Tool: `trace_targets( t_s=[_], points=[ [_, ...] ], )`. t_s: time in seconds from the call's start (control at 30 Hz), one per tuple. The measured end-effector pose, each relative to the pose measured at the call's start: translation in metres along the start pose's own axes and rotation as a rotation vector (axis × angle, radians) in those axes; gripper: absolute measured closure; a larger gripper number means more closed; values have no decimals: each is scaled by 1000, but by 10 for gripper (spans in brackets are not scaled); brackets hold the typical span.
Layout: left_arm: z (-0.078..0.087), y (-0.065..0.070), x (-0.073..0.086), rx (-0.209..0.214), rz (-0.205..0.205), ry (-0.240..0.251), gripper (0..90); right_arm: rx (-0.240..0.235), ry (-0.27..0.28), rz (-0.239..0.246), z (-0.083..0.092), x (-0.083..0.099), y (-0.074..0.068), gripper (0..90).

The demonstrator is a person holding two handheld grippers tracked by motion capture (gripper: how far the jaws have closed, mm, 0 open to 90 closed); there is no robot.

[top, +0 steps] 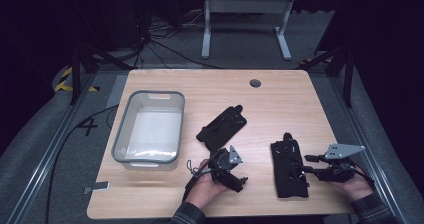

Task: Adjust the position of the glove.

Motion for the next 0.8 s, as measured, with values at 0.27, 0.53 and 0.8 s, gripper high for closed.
trace_targets(
  t_s=[0.27, 0.53, 0.8],
  points=[
    [0, 0, 0, 0, 0, 0, 1, 94, -37, -138, -8, 27, 30, 210],
    [0, 1, 0, 1, 4, -3, 0, 138, -23, -135, -12, 33, 33, 117],
    [7, 2, -7, -7, 1, -35, 238, 135, -23, -133, -13, 33, 33, 115]
  ],
)
Point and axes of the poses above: each handheld gripper's, and its own axes: z roughly backward along the jaws, x roughly out of its underside, y roughly to its right, the point moved 1 cm from there along -z, roughly forward along the jaws, and after that the axes turned 8 degrees about z, right-handed, at the moved point
